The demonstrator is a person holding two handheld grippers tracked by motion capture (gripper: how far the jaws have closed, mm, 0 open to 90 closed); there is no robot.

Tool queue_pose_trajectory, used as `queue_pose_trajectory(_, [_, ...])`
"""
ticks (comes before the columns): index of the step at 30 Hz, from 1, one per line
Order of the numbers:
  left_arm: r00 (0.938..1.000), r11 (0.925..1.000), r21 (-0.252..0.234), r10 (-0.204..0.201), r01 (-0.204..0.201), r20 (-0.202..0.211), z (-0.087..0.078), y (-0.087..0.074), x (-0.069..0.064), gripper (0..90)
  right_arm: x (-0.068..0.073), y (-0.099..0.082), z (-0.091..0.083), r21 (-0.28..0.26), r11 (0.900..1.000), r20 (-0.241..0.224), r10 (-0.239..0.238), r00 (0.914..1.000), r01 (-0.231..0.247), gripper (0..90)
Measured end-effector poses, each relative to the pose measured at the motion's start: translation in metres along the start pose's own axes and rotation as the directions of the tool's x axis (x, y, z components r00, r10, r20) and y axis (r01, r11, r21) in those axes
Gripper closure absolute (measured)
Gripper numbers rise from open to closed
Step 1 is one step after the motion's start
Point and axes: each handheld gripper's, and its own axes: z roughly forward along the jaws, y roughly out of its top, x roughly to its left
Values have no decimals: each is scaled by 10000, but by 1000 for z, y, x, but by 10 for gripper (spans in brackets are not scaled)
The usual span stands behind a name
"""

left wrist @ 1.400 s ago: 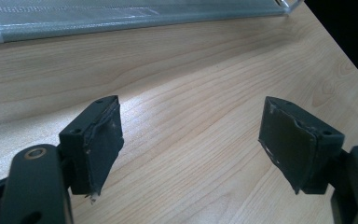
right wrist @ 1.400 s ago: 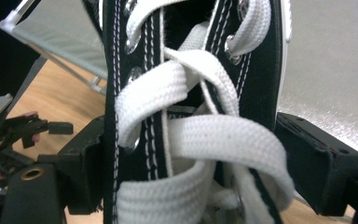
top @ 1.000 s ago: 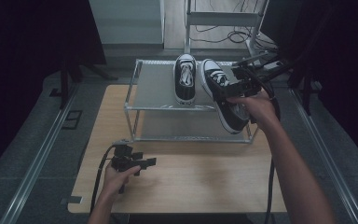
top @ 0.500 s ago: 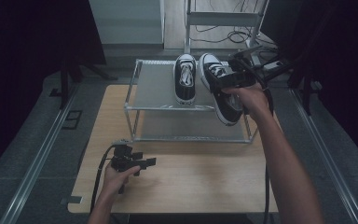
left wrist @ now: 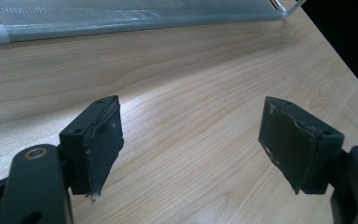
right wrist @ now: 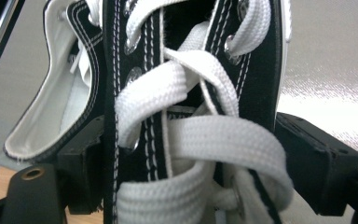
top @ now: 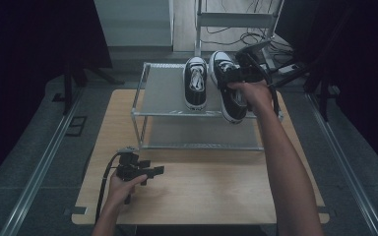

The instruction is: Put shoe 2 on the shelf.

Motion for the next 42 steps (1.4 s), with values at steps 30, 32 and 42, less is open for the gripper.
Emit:
queue_pose_trajectory(30, [9999,9999,9,108,-108,107,-1,-2,-1,218,7,33,28,-167,9884,709,1517,9859,-1509,171])
queue_pose_trajectory(32, [9999,9999,39,114,-115,117,0,-2,-2,218,7,34,30,-130,9876,693,1567,9852,-1562,171])
queue_pose_trajectory(42, [9999,9999,79,63,-64,144,1,-3,-2,217,7,40,44,-43,9817,722,1901,9791,-1903,171])
